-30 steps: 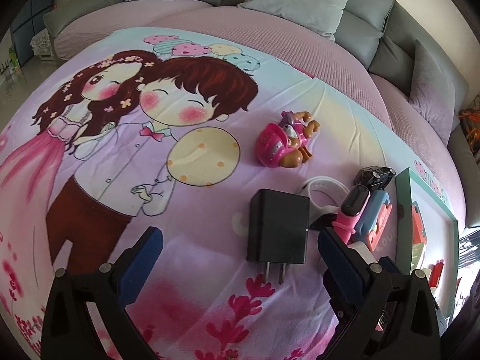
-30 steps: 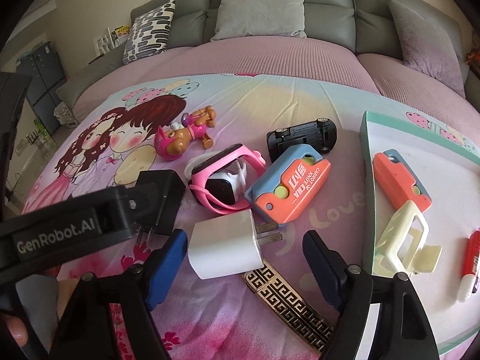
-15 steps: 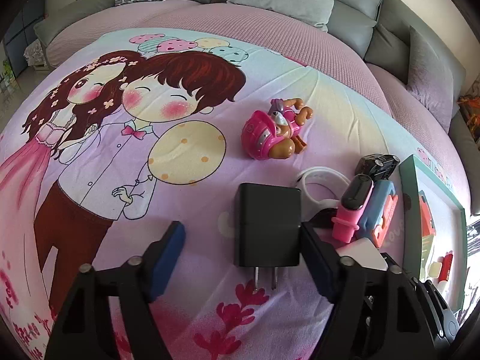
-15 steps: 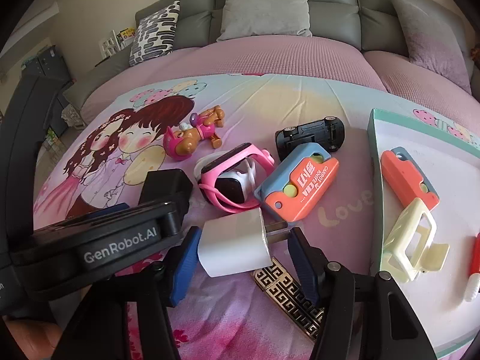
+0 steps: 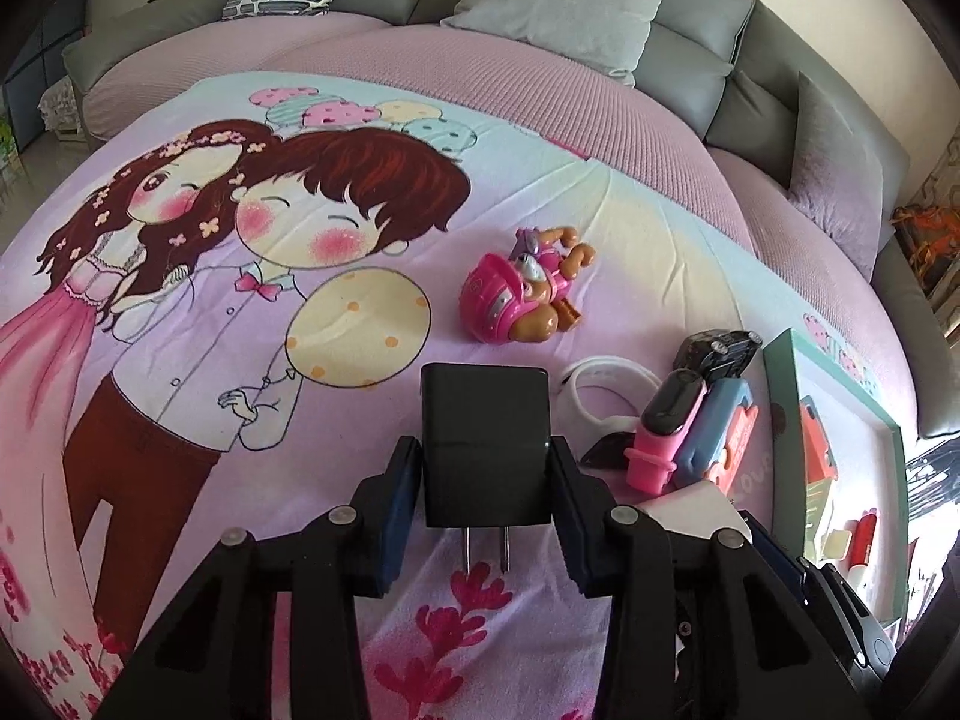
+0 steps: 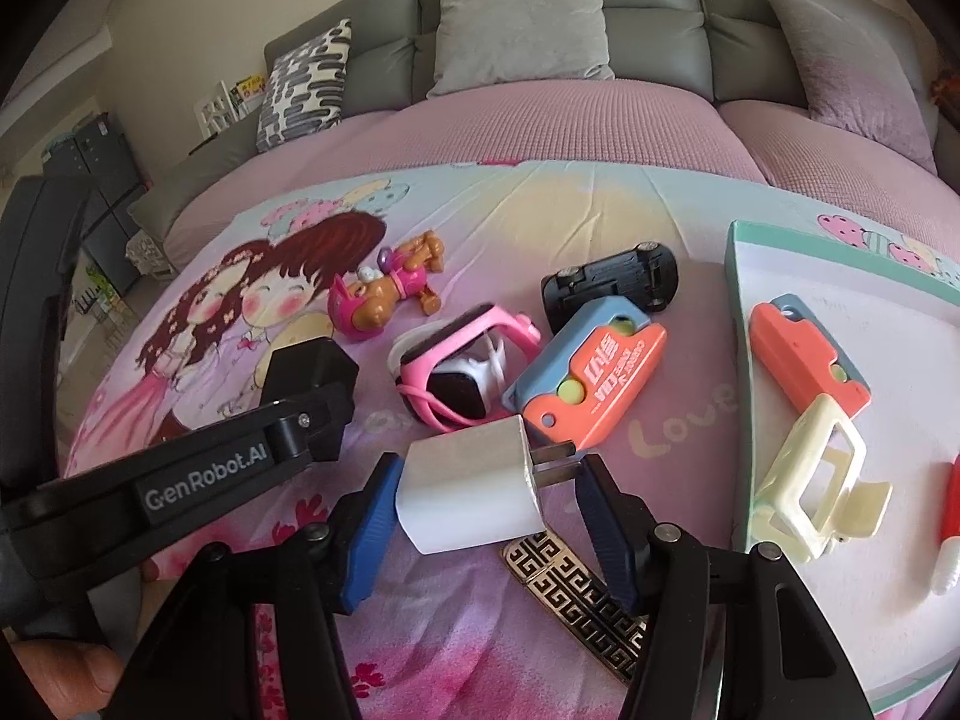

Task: Organize rigid objects
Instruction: 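Grasp the black charger with the left tool while the right tool grasps the white charger, then carry the white charger into the teal tray and release while the left tool drops the black charger there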

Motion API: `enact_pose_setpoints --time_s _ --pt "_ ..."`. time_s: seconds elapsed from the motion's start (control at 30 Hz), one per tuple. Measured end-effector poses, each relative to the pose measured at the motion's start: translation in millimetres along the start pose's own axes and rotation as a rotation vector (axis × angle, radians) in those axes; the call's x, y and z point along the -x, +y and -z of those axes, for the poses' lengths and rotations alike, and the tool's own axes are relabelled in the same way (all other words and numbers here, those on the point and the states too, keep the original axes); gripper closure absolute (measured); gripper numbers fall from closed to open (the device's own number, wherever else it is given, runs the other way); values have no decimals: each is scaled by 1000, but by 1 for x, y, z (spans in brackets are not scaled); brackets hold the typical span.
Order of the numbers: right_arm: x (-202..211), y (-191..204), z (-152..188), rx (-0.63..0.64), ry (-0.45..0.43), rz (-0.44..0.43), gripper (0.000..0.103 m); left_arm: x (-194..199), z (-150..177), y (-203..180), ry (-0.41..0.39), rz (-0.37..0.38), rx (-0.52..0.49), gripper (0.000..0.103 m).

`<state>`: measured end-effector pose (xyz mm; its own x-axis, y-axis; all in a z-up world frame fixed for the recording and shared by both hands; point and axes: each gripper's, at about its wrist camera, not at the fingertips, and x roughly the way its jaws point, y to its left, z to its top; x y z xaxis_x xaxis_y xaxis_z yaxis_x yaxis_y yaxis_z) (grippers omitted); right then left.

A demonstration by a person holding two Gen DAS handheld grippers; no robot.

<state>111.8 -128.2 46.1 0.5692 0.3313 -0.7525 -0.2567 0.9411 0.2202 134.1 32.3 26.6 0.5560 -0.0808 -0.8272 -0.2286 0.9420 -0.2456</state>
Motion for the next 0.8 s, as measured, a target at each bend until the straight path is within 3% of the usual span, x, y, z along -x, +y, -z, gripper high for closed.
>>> enact_pose_setpoints --time_s 0.27,0.47,0.8 --pt "30 -9 -8 -50 -113 -18 41 42 -4 -7 -120 21 -14 60" --pt "46 -19 -13 -77 -167 -3 41 49 -6 -25 -143 50 -55 60" --pt "66 -76 -15 -175 -196 150 41 49 0 -54 -137 72 -127 60"
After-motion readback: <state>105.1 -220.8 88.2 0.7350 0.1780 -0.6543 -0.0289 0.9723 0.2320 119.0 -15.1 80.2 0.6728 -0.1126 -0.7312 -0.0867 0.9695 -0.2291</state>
